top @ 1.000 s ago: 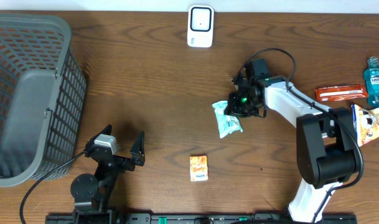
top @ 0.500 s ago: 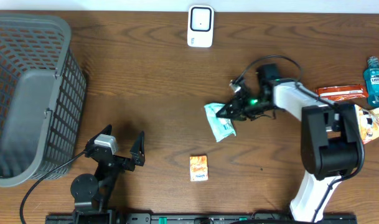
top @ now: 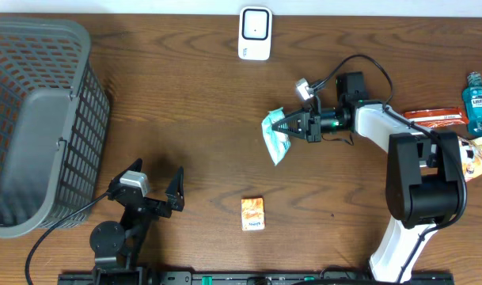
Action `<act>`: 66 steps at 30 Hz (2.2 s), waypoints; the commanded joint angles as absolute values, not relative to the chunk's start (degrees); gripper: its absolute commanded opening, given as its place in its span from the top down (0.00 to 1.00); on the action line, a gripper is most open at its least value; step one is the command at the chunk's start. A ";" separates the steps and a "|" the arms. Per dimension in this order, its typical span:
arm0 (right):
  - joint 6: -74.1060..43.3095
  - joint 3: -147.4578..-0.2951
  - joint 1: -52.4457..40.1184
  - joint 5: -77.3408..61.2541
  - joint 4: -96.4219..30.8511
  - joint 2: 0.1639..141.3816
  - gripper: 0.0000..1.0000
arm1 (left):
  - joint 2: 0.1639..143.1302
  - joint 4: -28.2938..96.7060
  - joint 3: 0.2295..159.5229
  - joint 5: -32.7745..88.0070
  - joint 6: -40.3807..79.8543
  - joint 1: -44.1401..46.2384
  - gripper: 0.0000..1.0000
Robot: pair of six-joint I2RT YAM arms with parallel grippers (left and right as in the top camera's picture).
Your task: Scan the item barcode
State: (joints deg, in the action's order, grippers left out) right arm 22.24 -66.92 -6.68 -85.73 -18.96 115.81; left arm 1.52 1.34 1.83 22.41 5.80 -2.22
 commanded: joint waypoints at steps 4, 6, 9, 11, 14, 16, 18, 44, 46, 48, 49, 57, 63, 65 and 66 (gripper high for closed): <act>25.28 -67.24 -7.51 -89.52 -11.22 107.92 0.99 | 1.37 2.26 0.23 23.35 5.87 -2.28 0.02; 25.36 -67.24 -7.51 -89.52 -10.90 102.96 0.99 | 1.37 2.24 0.23 23.35 5.87 -2.28 0.02; 25.74 -67.24 -7.53 -89.52 -10.92 95.48 0.99 | 1.37 2.26 0.23 23.35 5.89 -2.28 0.02; 28.73 -67.24 -7.75 -89.52 -11.00 89.84 0.99 | 1.37 2.26 0.23 23.35 5.87 -2.28 0.02; 35.03 -67.24 -7.99 -89.52 -11.09 82.96 0.99 | 1.37 2.26 0.23 23.38 5.87 -2.28 0.02; 41.21 -67.24 -7.97 -89.52 -10.96 79.37 0.99 | 1.37 2.26 0.23 23.38 5.87 -2.28 0.02; 49.93 -67.24 -7.97 -89.49 -9.54 76.42 0.99 | 1.37 2.26 0.23 23.38 5.87 -2.28 0.02; 29.52 -67.22 -8.64 -89.49 21.85 75.35 0.99 | 1.37 2.26 0.23 23.35 5.87 -2.28 0.02; 29.17 -67.22 -8.27 -88.53 13.34 76.44 0.99 | 1.37 2.26 0.23 23.38 5.89 -2.28 0.02; 29.19 -67.22 -8.01 -82.54 1.37 78.24 0.99 | 1.37 2.26 0.23 23.35 5.87 -2.28 0.02; 29.17 -67.22 -8.05 -78.17 -4.54 79.46 0.99 | 1.37 2.26 0.23 23.38 5.87 -2.28 0.02; 2.37 -67.22 -9.39 -67.55 -8.01 90.08 0.99 | 1.37 2.24 0.23 23.35 5.87 -2.28 0.02; -27.33 -67.24 -10.48 -41.23 -3.29 97.32 0.99 | 1.37 2.26 0.23 23.38 5.89 -2.28 0.02; -29.71 -67.26 -10.74 -39.27 1.08 99.85 0.99 | 1.37 2.26 0.23 23.35 5.87 -2.28 0.02; -30.89 -67.42 -10.83 -38.52 2.98 101.14 0.99 | 1.37 2.26 0.23 23.38 5.87 -2.28 0.02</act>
State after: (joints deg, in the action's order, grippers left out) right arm -17.72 -67.18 -10.09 -47.86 0.62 98.63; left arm 1.52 1.32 1.83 22.41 5.82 -2.22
